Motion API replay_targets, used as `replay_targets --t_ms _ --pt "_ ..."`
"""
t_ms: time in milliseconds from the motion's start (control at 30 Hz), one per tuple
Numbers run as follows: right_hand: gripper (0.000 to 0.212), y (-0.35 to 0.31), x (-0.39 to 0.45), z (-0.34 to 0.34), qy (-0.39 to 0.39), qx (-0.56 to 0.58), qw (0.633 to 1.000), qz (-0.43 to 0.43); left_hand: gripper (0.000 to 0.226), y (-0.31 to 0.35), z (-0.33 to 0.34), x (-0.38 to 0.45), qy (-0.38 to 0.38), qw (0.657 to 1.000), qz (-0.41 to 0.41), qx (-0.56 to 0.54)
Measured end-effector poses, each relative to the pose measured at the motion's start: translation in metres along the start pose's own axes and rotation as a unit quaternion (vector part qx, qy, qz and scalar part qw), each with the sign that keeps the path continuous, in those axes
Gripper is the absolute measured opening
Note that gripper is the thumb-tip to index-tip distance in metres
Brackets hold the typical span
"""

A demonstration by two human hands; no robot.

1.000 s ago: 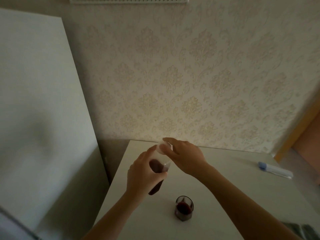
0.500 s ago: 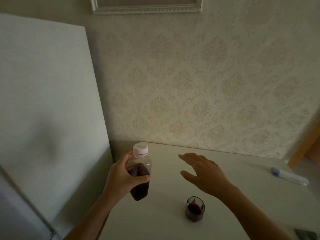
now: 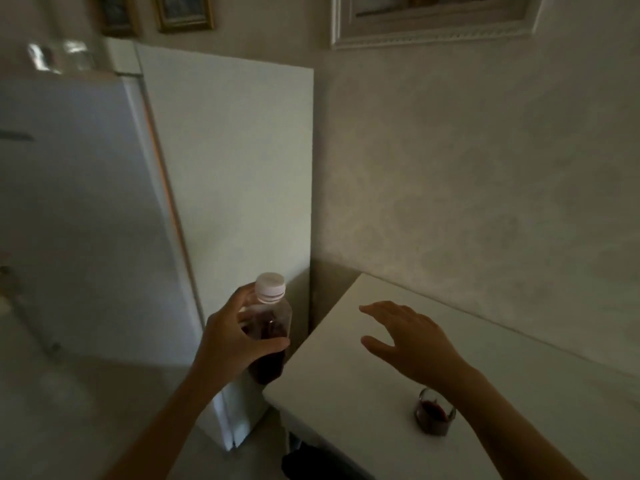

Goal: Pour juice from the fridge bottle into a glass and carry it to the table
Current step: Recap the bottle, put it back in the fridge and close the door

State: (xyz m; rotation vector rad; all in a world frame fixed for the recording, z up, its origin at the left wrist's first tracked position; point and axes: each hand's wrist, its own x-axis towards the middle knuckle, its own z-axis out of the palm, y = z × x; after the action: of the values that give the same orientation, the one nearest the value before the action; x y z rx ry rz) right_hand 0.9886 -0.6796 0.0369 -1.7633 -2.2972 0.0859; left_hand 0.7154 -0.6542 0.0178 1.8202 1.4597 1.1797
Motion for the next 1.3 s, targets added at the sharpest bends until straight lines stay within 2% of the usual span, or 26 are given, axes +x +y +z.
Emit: replay_targets --t_ms 133,200,333,467,633,800,1033,1300 --pt "0.054 -0.034 -0.025 0.008 -0.022 0.034 0.997 -0.070 0.099 0.004 -0.031 -0.069 0.073 0.996 -0.045 -0.005" --pt "0.053 -0.054 -0.037 0.016 -0.041 0.053 0.992 -0.104 0.106 0.001 -0.047 -0.103 0.087 0.994 -0.073 -0.002" --pt "0.049 -0.102 -0.049 0.031 -0.071 0.092 0.980 -0.160 0.099 -0.001 -0.084 -0.162 0.109 0.986 -0.112 0.051" --pt "0.048 -0.160 -0.052 0.040 -0.084 0.107 0.968 -0.212 0.103 -0.004 -0.129 -0.204 0.152 0.974 -0.125 0.110" --pt "0.047 -0.237 -0.042 0.050 -0.088 0.103 0.949 -0.284 0.097 -0.018 -0.188 -0.240 0.233 0.955 -0.153 0.103" --pt "0.046 -0.336 -0.024 0.066 -0.098 0.093 0.928 -0.346 0.095 -0.049 -0.259 -0.274 0.282 0.940 -0.166 0.097" --pt "0.044 -0.481 -0.005 0.097 -0.117 0.122 0.913 -0.371 0.090 -0.098 -0.366 -0.299 0.324 0.923 -0.159 0.133" --pt "0.043 -0.580 0.049 0.130 -0.130 0.124 0.915 -0.360 0.088 -0.167 -0.464 -0.274 0.310 0.930 -0.129 0.148"
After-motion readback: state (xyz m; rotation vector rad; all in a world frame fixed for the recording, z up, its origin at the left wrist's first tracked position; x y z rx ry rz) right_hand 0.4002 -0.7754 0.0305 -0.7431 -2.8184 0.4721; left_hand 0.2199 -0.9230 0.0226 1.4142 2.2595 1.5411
